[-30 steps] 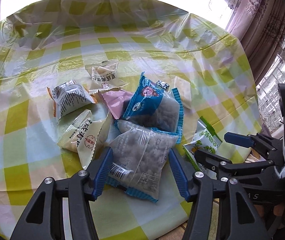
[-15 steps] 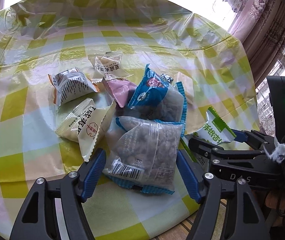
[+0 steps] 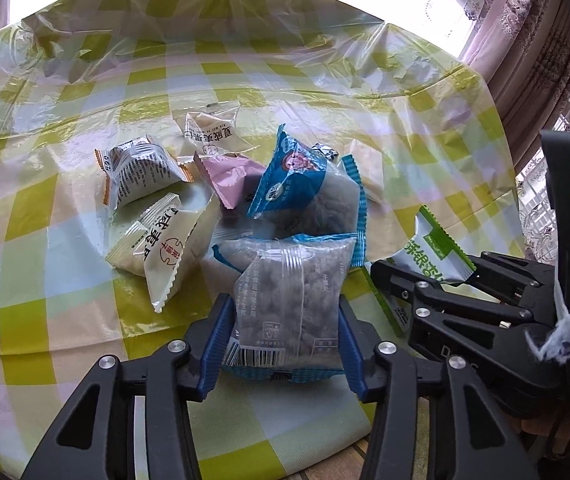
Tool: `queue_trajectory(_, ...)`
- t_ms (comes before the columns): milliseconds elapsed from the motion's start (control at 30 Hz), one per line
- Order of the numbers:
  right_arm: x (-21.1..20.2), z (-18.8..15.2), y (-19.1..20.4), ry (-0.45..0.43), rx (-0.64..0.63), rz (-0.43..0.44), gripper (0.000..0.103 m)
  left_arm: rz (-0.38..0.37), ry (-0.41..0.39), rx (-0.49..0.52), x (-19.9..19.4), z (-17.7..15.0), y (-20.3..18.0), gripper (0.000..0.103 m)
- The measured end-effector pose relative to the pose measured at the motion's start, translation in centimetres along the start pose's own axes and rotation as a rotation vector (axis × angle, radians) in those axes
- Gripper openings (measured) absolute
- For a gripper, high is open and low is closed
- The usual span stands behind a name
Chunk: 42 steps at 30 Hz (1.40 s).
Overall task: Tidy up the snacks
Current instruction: 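Grasp the blue-bordered grey bag with the left tool while the right grasps the green-printed packet, then carry the grey bag into the box and open the left tool while the right drops the green packet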
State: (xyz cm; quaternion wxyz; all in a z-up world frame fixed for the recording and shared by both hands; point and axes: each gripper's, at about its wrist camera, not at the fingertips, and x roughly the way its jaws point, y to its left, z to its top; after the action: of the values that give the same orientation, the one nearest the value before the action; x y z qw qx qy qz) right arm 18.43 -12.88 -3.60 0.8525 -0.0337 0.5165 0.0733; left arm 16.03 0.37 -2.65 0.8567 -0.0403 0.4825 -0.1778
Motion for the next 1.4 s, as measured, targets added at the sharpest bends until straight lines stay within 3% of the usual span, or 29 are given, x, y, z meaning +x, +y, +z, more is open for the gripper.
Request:
queue_trajectory(267,-1.0,-0.7,-0.9,0.002,0.021,0.024,0.031,-0.024,-0.018,-0.061,-1.3,-0.9,-0.3,0.044)
queue_trajectory(500,-2.8,-1.6,-1.9,-0.014,0.036,0.02,0.031,-0.025,-0.036,-0.056,-2.5,-1.2,-1.8,0.044)
queue_trajectory(1033,-6.2,-3.5,-6.7,-0.039,0.103,0.0,0.031,-0.061,-0.019,0.027,-2.1,-0.8,-7.8,0.044)
queue_trajectory(1400,-9.0,-5.1,-12.6,-0.07,0.171,-0.04,0.031,-0.106,0.003,0.111,-1.0,-0.4,-13.6,0.044)
